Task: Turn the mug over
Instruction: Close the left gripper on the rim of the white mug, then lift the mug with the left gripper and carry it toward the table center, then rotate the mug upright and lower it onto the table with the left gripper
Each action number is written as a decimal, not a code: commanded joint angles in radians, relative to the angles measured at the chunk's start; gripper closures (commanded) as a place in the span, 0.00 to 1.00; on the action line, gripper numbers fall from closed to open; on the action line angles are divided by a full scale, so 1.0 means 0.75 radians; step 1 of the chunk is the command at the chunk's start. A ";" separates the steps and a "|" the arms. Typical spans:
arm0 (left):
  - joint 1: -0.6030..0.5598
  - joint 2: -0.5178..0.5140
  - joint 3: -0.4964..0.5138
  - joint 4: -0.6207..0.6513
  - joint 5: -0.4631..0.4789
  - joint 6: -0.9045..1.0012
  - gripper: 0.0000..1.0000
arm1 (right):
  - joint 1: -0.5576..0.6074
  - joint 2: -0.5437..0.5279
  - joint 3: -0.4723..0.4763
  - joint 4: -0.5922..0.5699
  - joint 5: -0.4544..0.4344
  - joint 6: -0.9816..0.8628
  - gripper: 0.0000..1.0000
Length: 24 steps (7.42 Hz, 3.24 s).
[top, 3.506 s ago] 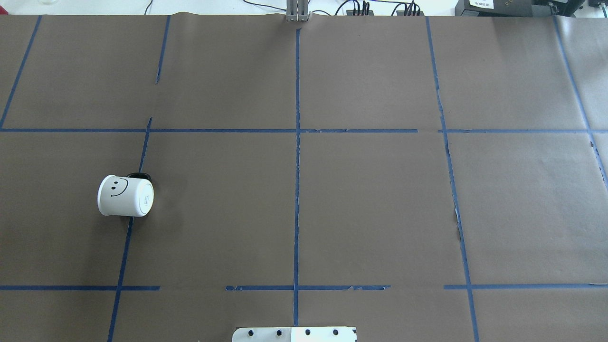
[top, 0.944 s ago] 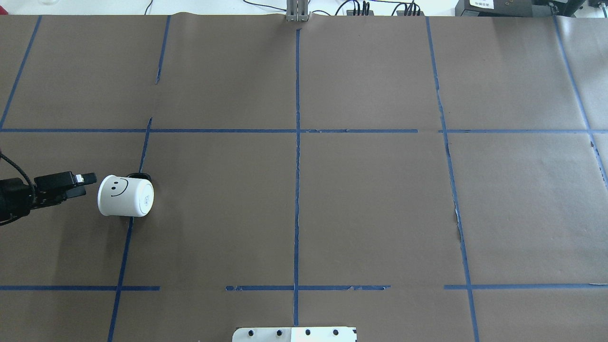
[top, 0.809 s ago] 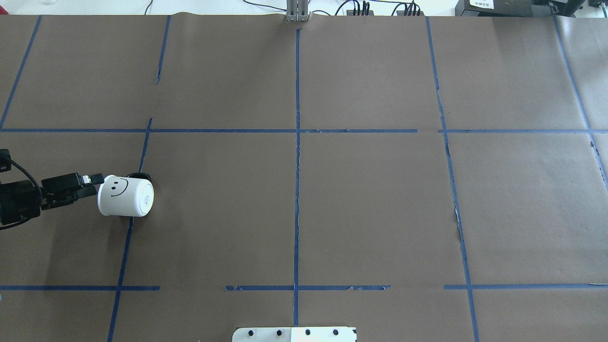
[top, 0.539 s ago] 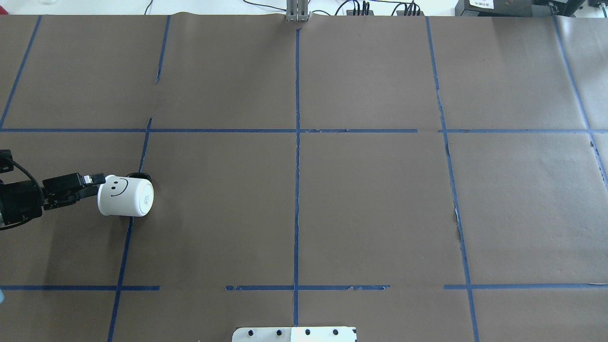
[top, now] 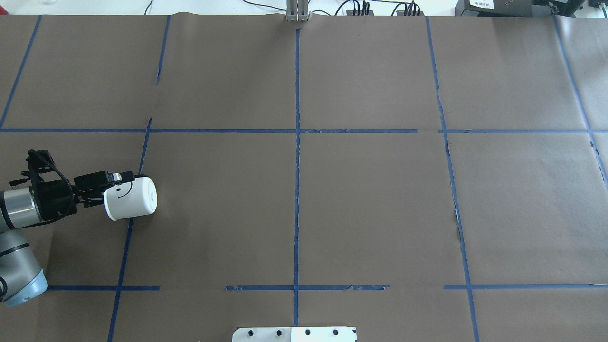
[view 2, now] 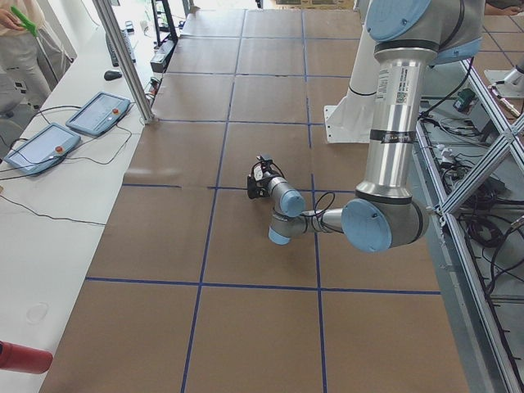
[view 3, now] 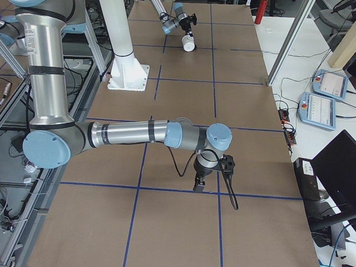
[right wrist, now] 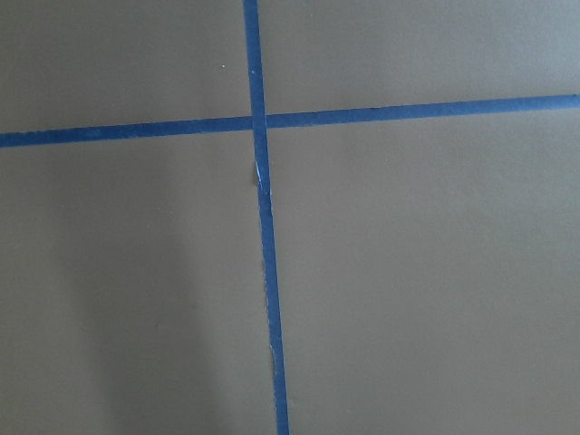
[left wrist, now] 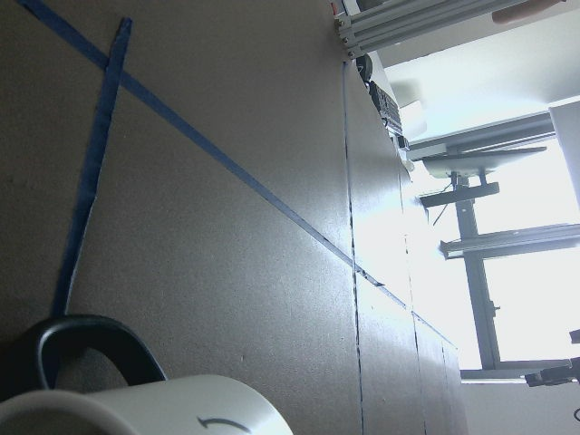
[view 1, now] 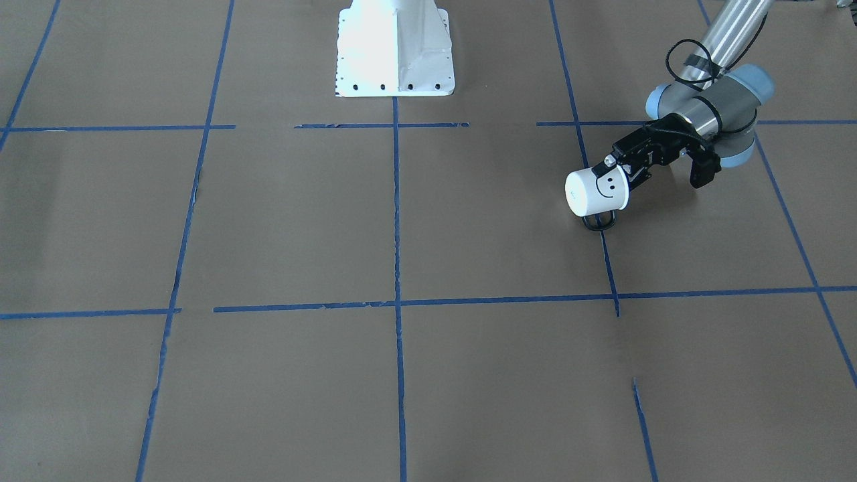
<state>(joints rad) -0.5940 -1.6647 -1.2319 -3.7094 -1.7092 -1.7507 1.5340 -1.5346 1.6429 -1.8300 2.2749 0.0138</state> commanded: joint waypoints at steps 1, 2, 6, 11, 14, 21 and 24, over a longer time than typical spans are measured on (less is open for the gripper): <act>-0.002 -0.004 0.006 -0.006 -0.012 -0.044 0.89 | 0.000 -0.001 0.000 0.000 0.000 0.000 0.00; -0.002 -0.008 -0.004 -0.010 -0.014 -0.087 1.00 | 0.000 0.001 0.000 0.000 0.000 0.000 0.00; -0.026 -0.091 -0.061 -0.043 -0.014 -0.177 1.00 | 0.000 0.001 0.000 0.000 0.000 0.000 0.00; -0.108 -0.242 -0.534 0.936 -0.291 -0.163 1.00 | 0.000 0.001 0.000 0.000 0.000 0.000 0.00; -0.108 -0.620 -0.579 1.805 -0.314 -0.155 1.00 | 0.000 0.001 0.000 0.000 0.000 0.000 0.00; 0.029 -1.190 -0.078 2.788 -0.555 -0.032 1.00 | 0.000 0.001 0.000 0.000 0.000 0.000 0.00; 0.070 -1.186 -0.069 2.782 -0.560 -0.030 0.67 | 0.000 -0.001 0.000 0.000 0.000 0.000 0.00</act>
<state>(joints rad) -0.5531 -2.5541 -1.2861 -1.6215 -2.1299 -1.7738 1.5340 -1.5342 1.6429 -1.8300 2.2749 0.0138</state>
